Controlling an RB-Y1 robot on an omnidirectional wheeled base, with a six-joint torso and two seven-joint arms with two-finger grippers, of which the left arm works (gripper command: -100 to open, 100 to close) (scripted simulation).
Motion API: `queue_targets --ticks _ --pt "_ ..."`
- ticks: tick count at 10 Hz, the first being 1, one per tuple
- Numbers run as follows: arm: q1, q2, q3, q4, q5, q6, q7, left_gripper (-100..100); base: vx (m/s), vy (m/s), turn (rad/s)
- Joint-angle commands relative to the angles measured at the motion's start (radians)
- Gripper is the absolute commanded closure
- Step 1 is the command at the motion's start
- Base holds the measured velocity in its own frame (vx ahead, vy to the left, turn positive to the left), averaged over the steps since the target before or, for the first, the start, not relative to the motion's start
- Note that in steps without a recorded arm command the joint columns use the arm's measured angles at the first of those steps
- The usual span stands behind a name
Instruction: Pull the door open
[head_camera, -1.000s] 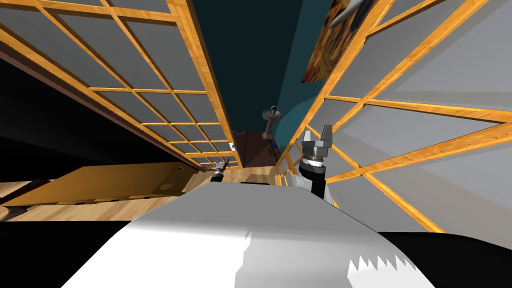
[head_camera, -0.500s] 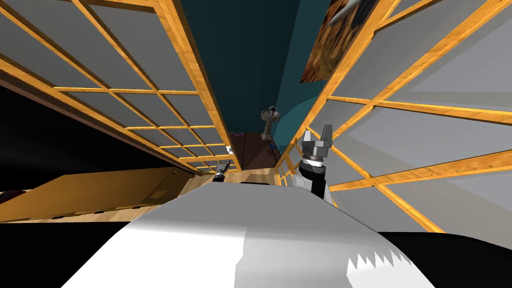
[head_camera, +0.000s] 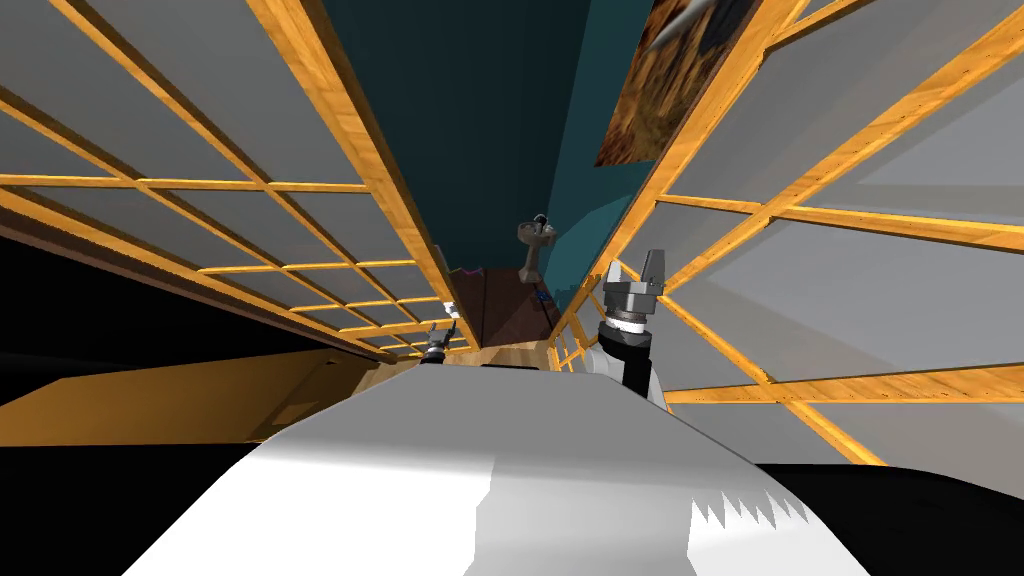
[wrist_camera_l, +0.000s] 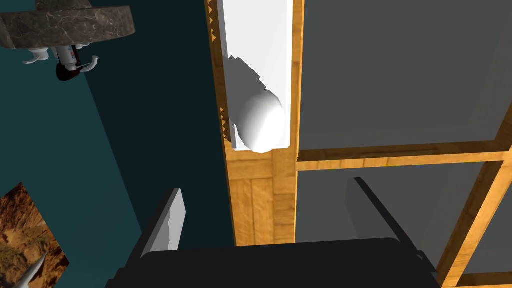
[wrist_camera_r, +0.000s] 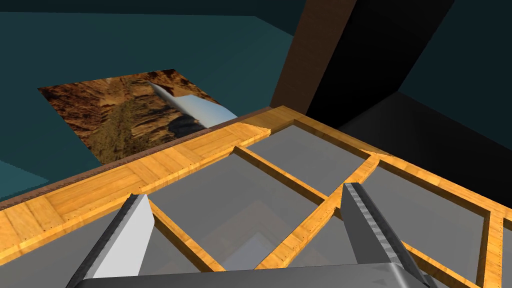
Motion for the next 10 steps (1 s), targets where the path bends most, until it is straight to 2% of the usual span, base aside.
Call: queue_targets --ticks 1,5,6,7,10 --pt "0.004 0.013 0.012 0.012 0.008 -0.011 0.007 -100 0.212 0.015 -0.095" --pt "0.008 0.040 0.036 0.041 0.025 -0.032 0.021 -100 0.189 0.005 -0.073" --pt "0.002 0.036 0.033 0.044 0.023 -0.030 0.016 -100 0.064 0.005 0.020" --pt "0.002 0.036 0.033 0.044 0.023 -0.030 0.016 100 -0.020 -0.008 0.001" --pt "0.002 0.036 0.033 0.044 0.023 -0.030 0.016 100 -0.017 0.000 -0.007"
